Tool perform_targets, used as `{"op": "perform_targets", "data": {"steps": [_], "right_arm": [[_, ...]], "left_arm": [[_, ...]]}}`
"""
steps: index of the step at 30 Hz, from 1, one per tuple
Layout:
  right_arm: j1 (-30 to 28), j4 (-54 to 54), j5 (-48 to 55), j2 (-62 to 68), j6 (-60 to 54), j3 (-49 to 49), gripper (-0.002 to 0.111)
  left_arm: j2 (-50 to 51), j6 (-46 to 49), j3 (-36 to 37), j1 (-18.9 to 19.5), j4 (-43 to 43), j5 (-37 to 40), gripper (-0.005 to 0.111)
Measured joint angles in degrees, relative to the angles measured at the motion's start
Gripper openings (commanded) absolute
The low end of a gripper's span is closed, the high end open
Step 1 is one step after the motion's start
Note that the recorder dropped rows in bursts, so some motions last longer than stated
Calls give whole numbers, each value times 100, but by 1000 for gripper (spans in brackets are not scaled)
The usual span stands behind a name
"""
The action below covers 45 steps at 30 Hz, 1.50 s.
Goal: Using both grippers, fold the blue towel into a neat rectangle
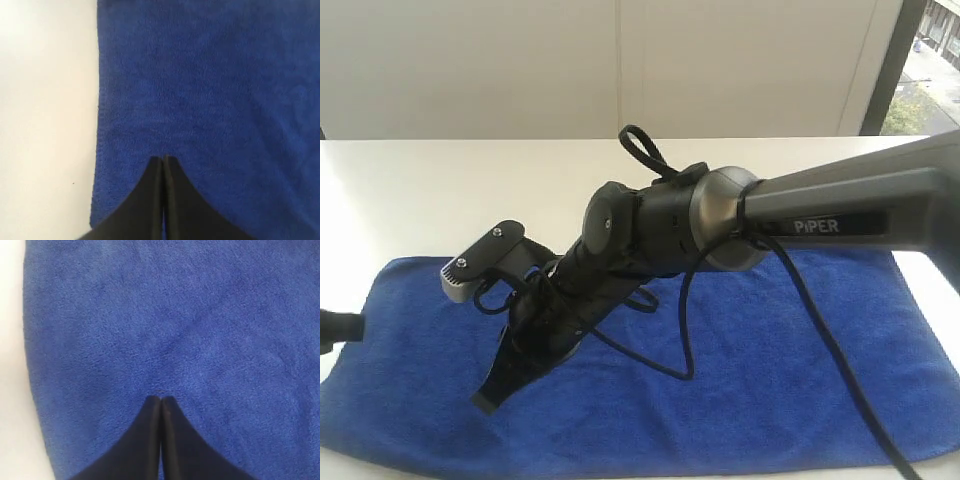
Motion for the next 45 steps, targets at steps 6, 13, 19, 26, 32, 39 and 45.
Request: {"op": "perform_targets", "data": {"steps": [6,13,19,26,32,39,45], "right_arm": [[0,0,-272,10,0,-22,0],[0,0,-294,10,0,-22,0],[0,0,-343,10,-48,-22,0],[0,0,-371,10,-60,-22,0],[0,0,-292,10,-60,-22,0],[0,0,-381,10,-60,-22,0],[0,0,-385,10,-60,-22,0]], "left_arm": [[-1358,771,36,46,-1749,-432,0],[-1964,844,11,46,-2305,-591,0],[-1975,1516,-469,-334,-2501,-68,0],[-1885,3400,-1054,-418,-2436,1326,0],[-1815,1798,-1159,80,492,1232,0],[-1259,-1001,-1173,679,4055,3173,0],[-14,668,-1314,679,1728,3920,0]]}}
